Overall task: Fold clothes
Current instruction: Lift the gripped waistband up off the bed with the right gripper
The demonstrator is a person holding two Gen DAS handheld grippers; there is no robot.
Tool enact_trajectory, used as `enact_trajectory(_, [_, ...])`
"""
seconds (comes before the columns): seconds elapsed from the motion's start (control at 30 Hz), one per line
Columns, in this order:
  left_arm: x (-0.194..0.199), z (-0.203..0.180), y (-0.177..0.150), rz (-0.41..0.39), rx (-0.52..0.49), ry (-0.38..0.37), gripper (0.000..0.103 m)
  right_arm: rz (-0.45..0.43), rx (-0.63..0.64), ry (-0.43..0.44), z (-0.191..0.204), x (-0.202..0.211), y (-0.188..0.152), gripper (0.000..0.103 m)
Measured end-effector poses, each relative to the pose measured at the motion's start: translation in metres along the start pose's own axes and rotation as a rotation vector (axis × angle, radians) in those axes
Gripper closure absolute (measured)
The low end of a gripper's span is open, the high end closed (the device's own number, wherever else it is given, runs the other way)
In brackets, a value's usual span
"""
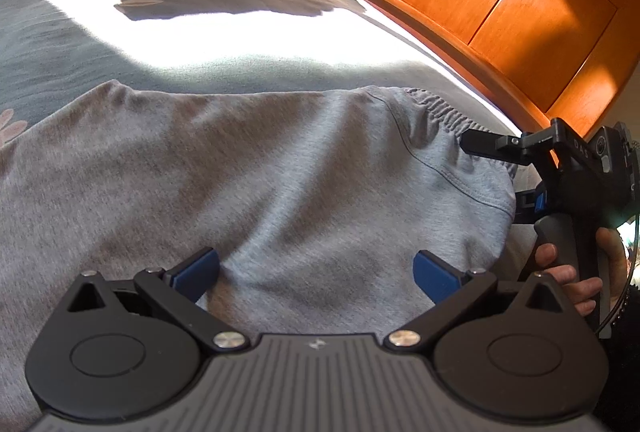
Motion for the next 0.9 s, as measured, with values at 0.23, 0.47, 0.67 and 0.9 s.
enact_trajectory(0.23, [0.001,0.007,0.005,0.018,0.055,-0.041,0.001,-0.027,-0.004,-0.039,-0.001,-0.003,-0.001,0.001])
enact_trajectory(0.47, [0.004,0.011,0.012,0.035,0.126,-0.053,0.001,-0.022,-0.155,-0.055,-0.039,0.008,0.005,0.075])
enact_trajectory(0.67, [0.036,0.003,0.024,-0.020,0.070,0.004,0.001,-0.006,-0.153,-0.074,-0.043,0.006,0.004,0.078])
enact_trajectory(0.9, [0.112,0.027,0.042,-0.106,0.059,0.155,0.001,-0.015,-0.129,-0.118,-0.035,0.007,0.002,0.075])
Point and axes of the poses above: each gripper's, at about its wrist camera, not at the fingertips, and x roughly against the way its jaws point, z to its left, y to its top, the point moved 7 cm from there along -x, roughly the way its jaws point, and after that the axes turned 2 degrees about -z, right-handed, at the moved point
